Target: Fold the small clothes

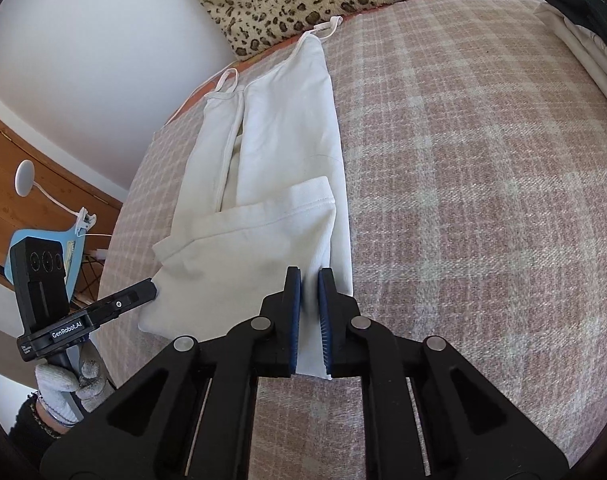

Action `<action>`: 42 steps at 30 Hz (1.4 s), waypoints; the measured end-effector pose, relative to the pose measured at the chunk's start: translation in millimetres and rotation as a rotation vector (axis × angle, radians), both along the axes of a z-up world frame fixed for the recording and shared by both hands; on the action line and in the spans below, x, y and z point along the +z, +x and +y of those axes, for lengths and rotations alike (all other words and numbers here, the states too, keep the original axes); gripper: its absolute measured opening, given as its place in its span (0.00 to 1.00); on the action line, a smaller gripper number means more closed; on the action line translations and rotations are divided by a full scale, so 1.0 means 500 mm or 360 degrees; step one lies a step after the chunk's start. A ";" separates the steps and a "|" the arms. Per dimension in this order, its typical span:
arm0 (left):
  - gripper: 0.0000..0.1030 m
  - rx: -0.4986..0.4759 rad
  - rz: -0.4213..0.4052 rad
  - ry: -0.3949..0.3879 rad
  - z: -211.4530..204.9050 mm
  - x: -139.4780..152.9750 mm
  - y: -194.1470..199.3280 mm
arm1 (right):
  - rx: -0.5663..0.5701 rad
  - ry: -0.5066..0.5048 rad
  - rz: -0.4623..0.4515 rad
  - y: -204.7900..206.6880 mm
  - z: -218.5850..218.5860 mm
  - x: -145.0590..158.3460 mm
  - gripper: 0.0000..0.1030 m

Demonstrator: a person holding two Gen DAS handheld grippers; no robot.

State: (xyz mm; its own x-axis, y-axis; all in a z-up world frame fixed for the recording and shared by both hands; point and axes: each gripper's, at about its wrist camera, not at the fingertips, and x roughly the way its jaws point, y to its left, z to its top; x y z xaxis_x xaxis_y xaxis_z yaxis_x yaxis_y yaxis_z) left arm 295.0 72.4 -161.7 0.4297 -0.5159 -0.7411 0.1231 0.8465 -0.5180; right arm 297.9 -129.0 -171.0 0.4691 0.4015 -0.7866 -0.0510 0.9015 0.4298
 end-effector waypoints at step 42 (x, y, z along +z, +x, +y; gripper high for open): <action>0.44 -0.0203 -0.0426 0.0809 -0.107 -0.001 0.033 | 0.0291 -0.0311 -0.0082 -0.050 0.114 0.015 0.08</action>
